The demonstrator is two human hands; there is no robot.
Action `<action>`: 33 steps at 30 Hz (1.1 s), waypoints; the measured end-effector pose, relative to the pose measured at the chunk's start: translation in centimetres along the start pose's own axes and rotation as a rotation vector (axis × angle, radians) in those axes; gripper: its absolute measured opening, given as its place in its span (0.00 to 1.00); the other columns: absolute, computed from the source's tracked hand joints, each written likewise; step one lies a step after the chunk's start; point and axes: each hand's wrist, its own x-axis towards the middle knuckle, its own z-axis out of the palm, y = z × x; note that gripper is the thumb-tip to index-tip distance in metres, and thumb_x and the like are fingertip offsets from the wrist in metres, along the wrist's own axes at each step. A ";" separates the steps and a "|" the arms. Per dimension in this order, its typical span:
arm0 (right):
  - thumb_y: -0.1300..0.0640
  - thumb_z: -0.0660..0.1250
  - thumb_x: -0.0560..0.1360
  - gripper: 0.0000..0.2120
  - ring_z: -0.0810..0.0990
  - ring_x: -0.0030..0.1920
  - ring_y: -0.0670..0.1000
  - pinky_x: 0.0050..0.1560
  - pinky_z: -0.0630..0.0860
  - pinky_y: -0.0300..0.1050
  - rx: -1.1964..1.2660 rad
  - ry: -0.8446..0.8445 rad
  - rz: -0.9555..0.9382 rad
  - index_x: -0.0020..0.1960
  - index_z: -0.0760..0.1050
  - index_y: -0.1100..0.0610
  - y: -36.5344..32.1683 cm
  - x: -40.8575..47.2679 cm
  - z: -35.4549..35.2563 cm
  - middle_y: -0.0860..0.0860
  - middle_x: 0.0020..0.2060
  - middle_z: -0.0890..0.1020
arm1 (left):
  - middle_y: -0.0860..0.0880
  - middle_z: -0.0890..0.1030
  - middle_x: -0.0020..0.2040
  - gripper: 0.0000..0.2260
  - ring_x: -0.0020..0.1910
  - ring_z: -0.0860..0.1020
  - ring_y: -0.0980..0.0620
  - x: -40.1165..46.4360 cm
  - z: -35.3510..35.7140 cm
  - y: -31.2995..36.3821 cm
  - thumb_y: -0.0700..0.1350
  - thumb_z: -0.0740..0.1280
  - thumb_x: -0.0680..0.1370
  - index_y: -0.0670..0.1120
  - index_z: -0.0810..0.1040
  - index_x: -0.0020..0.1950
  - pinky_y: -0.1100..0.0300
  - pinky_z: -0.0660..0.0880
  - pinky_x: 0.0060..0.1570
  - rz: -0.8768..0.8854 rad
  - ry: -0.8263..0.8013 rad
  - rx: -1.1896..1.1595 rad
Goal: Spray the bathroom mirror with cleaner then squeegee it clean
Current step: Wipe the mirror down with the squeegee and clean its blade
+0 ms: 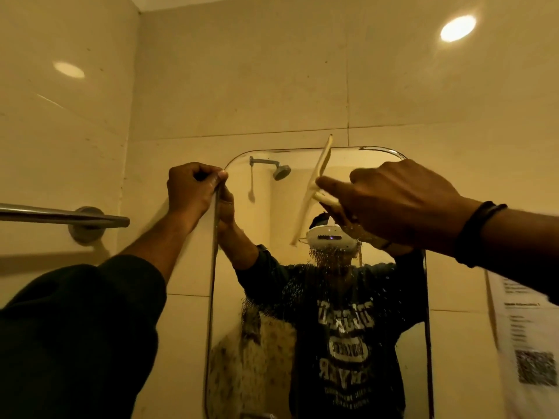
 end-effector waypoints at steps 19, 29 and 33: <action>0.61 0.59 0.78 0.31 0.62 0.25 0.50 0.28 0.62 0.45 0.336 0.257 0.387 0.78 0.51 0.59 -10.2 6.5 3.3 0.61 0.42 0.80 | 0.54 0.83 0.41 0.03 0.42 0.81 0.60 0.5 0.3 -0.8 0.41 0.74 0.74 0.46 0.85 0.47 0.73 0.77 0.41 0.035 0.010 -0.038; 0.63 0.62 0.76 0.32 0.62 0.25 0.50 0.25 0.61 0.44 0.246 0.240 0.268 0.78 0.55 0.59 -7.2 5.0 3.6 0.61 0.41 0.79 | 0.50 0.84 0.43 0.05 0.42 0.81 0.57 0.5 0.2 -0.7 0.43 0.75 0.74 0.44 0.85 0.49 0.68 0.76 0.45 0.080 0.028 0.013; 0.53 0.64 0.79 0.35 0.67 0.24 0.47 0.24 0.69 0.40 0.192 0.083 0.301 0.79 0.49 0.54 -4.5 -1.2 4.7 0.54 0.38 0.78 | 0.51 0.84 0.42 0.05 0.44 0.82 0.55 0.3 0.0 -0.7 0.43 0.75 0.74 0.45 0.86 0.48 0.62 0.78 0.50 0.085 0.017 0.004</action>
